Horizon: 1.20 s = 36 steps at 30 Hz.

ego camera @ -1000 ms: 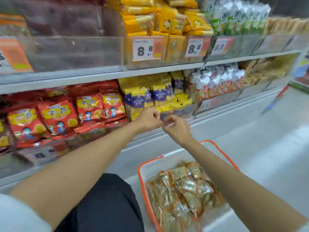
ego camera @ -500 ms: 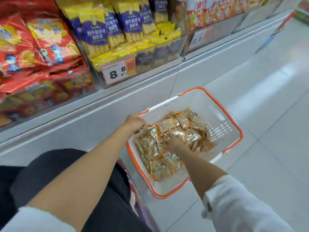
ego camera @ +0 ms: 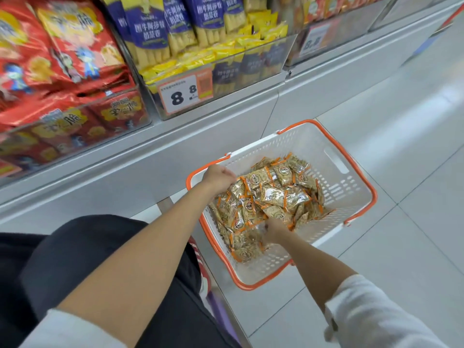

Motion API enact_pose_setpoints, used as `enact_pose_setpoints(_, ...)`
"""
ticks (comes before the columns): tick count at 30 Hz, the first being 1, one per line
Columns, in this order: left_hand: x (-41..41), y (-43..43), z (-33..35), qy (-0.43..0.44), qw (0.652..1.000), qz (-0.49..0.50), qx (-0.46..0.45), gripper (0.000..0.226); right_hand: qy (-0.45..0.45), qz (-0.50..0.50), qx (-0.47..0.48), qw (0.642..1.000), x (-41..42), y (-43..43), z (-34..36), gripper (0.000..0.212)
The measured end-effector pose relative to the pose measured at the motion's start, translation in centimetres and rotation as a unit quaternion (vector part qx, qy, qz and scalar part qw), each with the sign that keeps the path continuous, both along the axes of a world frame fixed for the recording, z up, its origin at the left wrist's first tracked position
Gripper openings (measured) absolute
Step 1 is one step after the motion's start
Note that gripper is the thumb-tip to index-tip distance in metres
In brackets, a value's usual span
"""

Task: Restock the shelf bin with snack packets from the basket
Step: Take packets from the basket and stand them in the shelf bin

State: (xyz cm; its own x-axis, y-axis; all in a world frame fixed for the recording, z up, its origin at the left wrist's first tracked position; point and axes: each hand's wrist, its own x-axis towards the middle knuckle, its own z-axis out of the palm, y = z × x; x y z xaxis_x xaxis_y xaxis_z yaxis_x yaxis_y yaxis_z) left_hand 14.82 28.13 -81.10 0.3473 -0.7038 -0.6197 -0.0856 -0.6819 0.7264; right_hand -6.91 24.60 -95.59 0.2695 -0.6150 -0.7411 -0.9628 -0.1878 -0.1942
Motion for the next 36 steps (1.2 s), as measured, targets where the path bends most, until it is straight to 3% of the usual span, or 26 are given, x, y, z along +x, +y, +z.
enact_pose_setpoints(2,0.0,0.2,0.2,-0.003,1.0,0.002,0.005,0.011,-0.05,-0.036,-0.015,0.998,0.8,-0.9,2.0,0.036)
enact_pose_setpoints(4,0.3,0.2,0.4,0.01,0.998,0.053,0.023,0.008,-0.173,-0.103,-0.054,0.978,1.9,-1.7,4.7,0.045)
enact_pose_setpoints(6,0.6,0.5,1.6,0.071,0.988,0.123,0.054,0.021,-0.296,-0.145,-0.083,0.941,3.7,-2.3,8.3,0.038)
enact_pose_setpoints(9,1.6,0.6,4.1,0.214,0.963,0.139,0.089,0.054,-0.451,-0.14,-0.112,0.874,6.9,-2.9,13.7,0.008)
enact_pose_setpoints(12,2.6,0.1,6.5,0.3,0.937,0.176,-0.037,0.035,-0.508,-0.107,-0.107,0.848,9.5,-3.2,18.9,0.035)
enact_pose_setpoints(14,3.4,-0.1,8.1,0.249,0.948,0.167,-0.11,0.019,-0.559,-0.173,-0.058,0.809,10.7,-3.8,22.1,0.039)
enact_pose_setpoints(17,4.4,0.5,10.8,0.159,0.964,0.132,-0.167,0.02,-0.589,-0.285,0.068,0.753,11.7,-4.7,26.1,0.015)
enact_pose_setpoints(19,4.8,0.9,12.7,0.11,0.97,0.105,-0.192,0.02,-0.56,-0.233,0.074,0.791,12.2,-5.0,28.0,0.018)
enact_pose_setpoints(21,5.0,1.3,14.6,0.046,0.972,0.088,-0.213,0.024,-0.554,-0.177,0.018,0.814,12.7,-4.9,29.8,0.021)
enact_pose_setpoints(24,5.5,1.6,17.3,-0.053,0.967,0.068,-0.241,0.043,-0.575,-0.163,-0.049,0.801,13.3,-4.9,32.5,0.027)
enact_pose_setpoints(27,5.8,2.0,20.4,-0.126,0.954,0.012,-0.273,0.042,-0.599,-0.168,-0.077,0.779,13.9,-4.7,35.2,0.026)
enact_pose_setpoints(30,5.9,2.5,23.5,-0.097,0.951,-0.016,-0.292,0.033,-0.613,-0.174,-0.11,0.763,14.7,-4.3,37.8,0.034)
enact_pose_setpoints(36,8.4,4.3,27.2,-0.066,0.951,-0.001,-0.301,0.018,-0.647,-0.182,-0.178,0.718,14.8,-5.9,43.3,0.025)
